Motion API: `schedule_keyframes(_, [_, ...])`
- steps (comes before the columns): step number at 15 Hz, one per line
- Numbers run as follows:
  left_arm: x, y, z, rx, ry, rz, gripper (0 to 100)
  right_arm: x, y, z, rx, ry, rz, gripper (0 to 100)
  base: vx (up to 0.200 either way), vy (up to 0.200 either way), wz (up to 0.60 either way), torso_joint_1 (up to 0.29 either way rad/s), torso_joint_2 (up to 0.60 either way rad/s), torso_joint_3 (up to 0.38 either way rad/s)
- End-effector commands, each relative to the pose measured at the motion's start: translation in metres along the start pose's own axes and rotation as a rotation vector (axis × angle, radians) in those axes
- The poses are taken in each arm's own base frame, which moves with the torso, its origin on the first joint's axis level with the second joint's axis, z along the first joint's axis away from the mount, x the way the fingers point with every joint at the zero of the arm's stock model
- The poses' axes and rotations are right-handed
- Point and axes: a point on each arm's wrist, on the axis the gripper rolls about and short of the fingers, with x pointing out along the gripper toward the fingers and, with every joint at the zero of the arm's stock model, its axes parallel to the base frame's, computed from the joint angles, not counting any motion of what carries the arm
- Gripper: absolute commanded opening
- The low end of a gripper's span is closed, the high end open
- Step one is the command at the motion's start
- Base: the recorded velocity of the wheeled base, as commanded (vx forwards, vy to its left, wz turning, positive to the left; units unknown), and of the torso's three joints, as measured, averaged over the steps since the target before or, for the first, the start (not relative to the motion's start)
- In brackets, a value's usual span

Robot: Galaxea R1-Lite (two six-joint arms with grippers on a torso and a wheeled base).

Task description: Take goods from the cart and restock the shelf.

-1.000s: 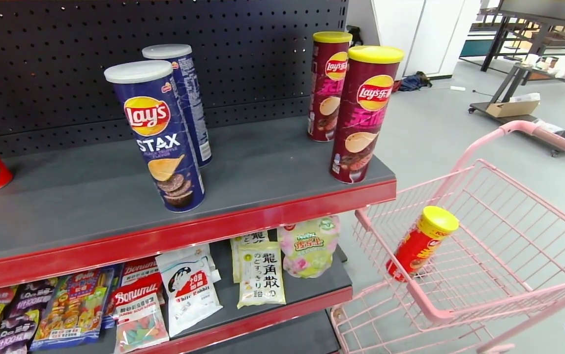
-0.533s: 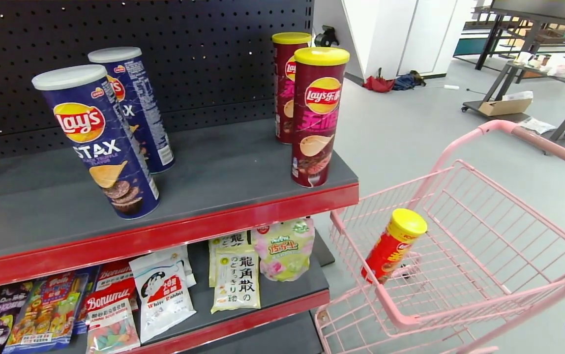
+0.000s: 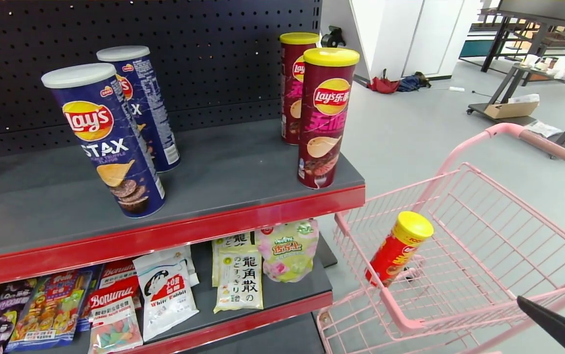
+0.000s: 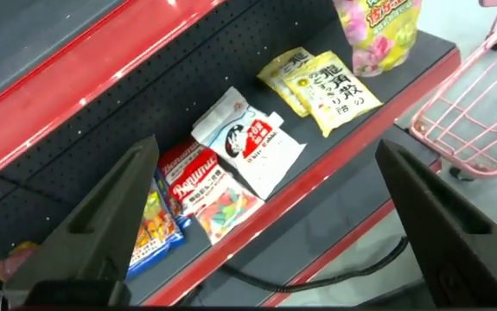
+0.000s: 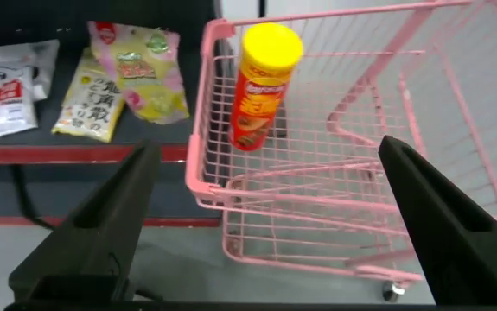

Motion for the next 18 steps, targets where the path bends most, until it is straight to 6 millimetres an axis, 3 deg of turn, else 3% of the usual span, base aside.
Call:
schedule_keyframes(1, [0.001, 0.000, 0.001, -0.027, 0.000, -0.016, 100, 0.050, -0.001, -0.006, 0.052, 0.158, 0.063, 100, 0.000, 0.000, 0.00, 0.000, 0.00, 0.000])
schedule_keyframes(4, [-0.004, 0.005, 0.015, -0.099, -0.031, -0.025, 100, 0.091, -0.007, -0.011, 0.142, 0.182, 0.052, 100, 0.000, 0.000, 0.00, 0.000, 0.00, 0.000])
schedule_keyframes(8, [0.000, 0.011, 0.030, -0.119, 0.002, -0.028, 100, 0.118, -0.009, -0.023, 0.176, 0.234, 0.047, 100, 0.000, 0.000, 0.00, 0.000, 0.00, 0.000])
schedule_keyframes(18, [0.005, 0.012, 0.032, -0.120, 0.040, -0.033, 100, 0.179, -0.021, -0.046, 0.223, 0.223, 0.021, 100, 0.000, 0.000, 0.00, 0.000, 0.00, 0.000])
